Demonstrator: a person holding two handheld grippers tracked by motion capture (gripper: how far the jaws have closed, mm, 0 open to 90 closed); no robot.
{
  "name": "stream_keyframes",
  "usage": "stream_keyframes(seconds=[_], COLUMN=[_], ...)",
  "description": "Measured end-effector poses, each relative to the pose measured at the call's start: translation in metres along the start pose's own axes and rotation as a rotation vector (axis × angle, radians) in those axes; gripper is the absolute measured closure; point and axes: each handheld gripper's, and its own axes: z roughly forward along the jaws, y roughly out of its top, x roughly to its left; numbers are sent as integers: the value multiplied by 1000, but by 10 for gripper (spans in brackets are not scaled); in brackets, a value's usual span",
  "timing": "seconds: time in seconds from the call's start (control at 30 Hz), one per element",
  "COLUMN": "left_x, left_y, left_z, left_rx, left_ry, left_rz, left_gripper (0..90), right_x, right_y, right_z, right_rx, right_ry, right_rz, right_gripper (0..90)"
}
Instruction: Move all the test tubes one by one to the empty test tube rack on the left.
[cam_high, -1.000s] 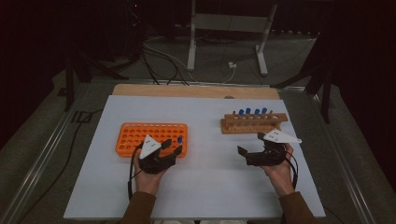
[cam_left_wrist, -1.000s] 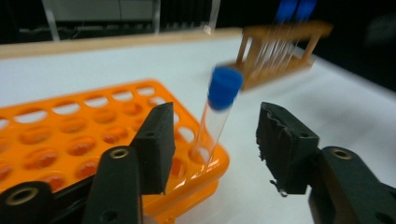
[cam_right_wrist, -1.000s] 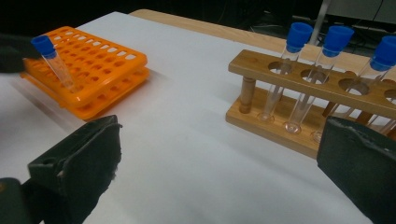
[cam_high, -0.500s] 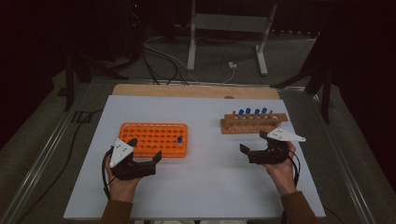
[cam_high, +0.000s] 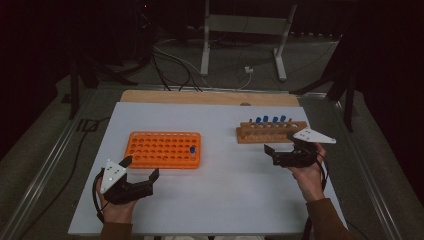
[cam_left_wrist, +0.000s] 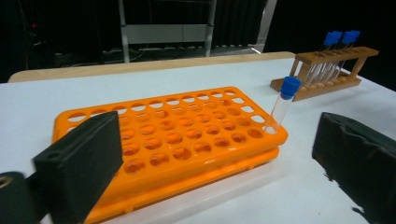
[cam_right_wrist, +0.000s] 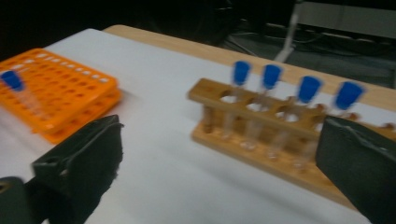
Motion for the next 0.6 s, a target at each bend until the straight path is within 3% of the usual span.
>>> stream_keyframes(seconds=[0.27, 0.37, 0.5, 0.6], left_x=[3, 2, -1, -2], left_y=[-5, -6, -8, -8], left_z=[-4, -4, 1, 2], left_rx=[0, 0, 15, 16], left_ry=[45, 61, 77, 78], left_rz=[6, 9, 41, 44], left_gripper=[18, 18, 18, 18], right_x=[-24, -34, -46, -53], right_y=[19, 25, 30, 31], right_z=[-1, 0, 5, 11], right_rx=[5, -3, 4, 10], right_ry=[-72, -89, -127, -165], right_rz=[0, 21, 47, 42], right_gripper=[94, 147, 224, 309])
